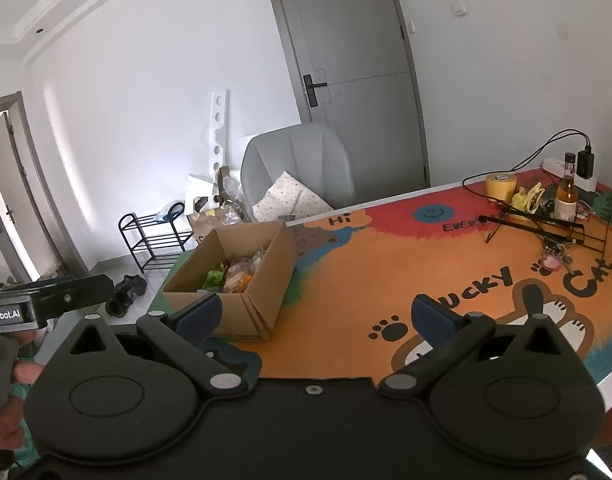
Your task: Organize snacks
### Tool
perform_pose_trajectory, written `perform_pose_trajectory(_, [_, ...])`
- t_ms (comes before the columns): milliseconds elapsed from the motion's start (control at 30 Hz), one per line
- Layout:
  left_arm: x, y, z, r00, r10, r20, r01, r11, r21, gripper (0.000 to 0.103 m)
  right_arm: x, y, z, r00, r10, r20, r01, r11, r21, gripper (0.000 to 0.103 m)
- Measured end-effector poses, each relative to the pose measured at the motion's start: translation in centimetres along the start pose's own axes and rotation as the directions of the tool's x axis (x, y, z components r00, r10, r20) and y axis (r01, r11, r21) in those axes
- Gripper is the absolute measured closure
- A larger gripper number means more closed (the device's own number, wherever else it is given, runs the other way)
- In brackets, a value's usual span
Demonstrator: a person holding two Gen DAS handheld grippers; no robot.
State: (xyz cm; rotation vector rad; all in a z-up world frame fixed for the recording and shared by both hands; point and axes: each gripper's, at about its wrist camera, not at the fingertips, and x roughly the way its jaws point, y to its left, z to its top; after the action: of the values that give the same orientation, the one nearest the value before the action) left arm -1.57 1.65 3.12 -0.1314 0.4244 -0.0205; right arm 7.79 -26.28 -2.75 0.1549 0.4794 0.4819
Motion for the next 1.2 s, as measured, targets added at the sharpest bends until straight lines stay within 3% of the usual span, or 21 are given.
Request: perform_pose_trajectory(1200, [1.0, 0.2, -1.2, 1.000, 0.012, -0.024, -0.012, 1.000, 0.000, 0.000, 0.4, 0.3, -0.1, 1.000, -0.006, -0.025, 0.005, 1.000, -0.020, 0.000])
